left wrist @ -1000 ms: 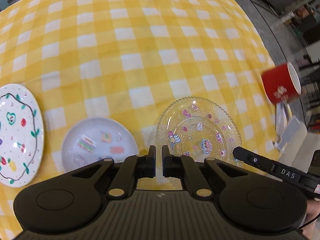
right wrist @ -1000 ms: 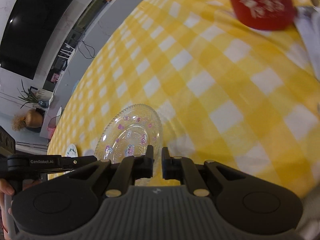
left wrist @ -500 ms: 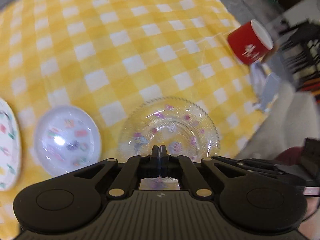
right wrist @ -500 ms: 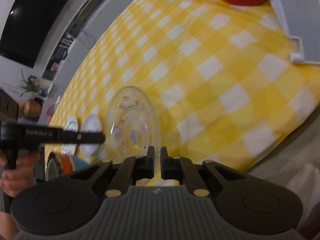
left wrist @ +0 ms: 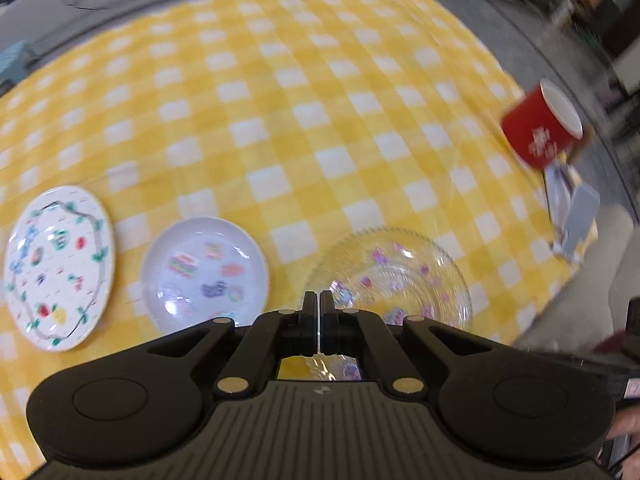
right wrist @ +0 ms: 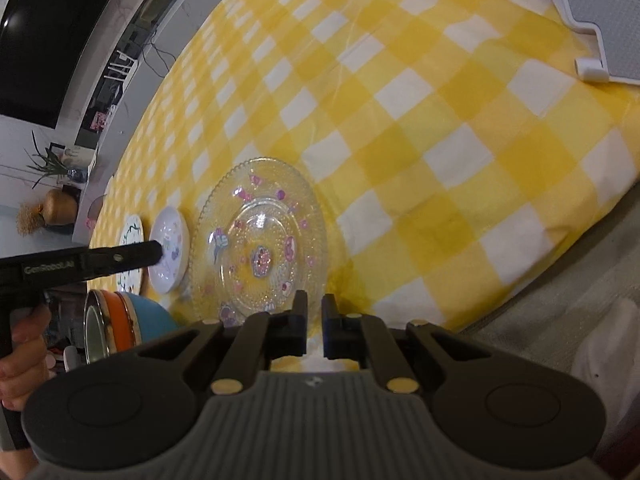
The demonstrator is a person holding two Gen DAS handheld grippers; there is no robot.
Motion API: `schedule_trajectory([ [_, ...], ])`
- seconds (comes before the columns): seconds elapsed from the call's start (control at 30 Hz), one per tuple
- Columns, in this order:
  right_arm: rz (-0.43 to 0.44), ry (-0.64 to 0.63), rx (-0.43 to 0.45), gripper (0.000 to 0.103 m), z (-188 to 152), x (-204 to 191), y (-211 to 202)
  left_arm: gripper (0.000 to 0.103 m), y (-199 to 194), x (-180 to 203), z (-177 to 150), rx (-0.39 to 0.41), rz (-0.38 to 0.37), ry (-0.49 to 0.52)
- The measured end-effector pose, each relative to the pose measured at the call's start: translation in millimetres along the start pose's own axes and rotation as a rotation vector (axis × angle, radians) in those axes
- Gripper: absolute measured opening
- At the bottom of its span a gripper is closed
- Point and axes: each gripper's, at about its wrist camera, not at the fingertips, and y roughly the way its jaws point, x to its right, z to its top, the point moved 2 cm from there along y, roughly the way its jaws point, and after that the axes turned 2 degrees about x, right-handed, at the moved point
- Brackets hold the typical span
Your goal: Organize plates and bowls
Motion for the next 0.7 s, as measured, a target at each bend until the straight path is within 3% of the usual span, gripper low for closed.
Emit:
schedule_trajectory([
  [0.13, -0.020, -0.044, 0.002, 0.005, 0, -5, 2, 0.001, -26, -13, -5, 0.100, 0.069, -0.104],
  [0.3, -0.025, -0.070, -0.005, 0.009, -2, -8, 2, 0.003, -57, -21, -14, 0.207, 0.151, -0.161],
  [0.47, -0.017, -0.051, -0.023, 0.010, 0, -7, 1, 0.006, -83, -36, -26, 0.296, 0.163, -0.253],
  [0.5, -0.023, -0.060, -0.021, 0.015, 1, -8, 1, 0.008, -87, -40, -31, 0.327, 0.145, -0.270],
  [0.53, -0.030, -0.068, -0.017, 0.020, 2, -9, 0, 0.017, -90, -43, -36, 0.358, 0.124, -0.288],
  [0.57, -0.038, -0.075, -0.014, 0.032, 3, -9, 0, 0.020, -93, -47, -41, 0.386, 0.106, -0.304],
  [0.6, -0.045, -0.079, -0.008, 0.035, 4, -11, 0, 0.021, -95, -51, -45, 0.405, 0.111, -0.315],
  [0.7, -0.059, -0.074, 0.018, 0.041, 8, -11, -3, 0.022, -101, -61, -51, 0.438, 0.222, -0.336],
])
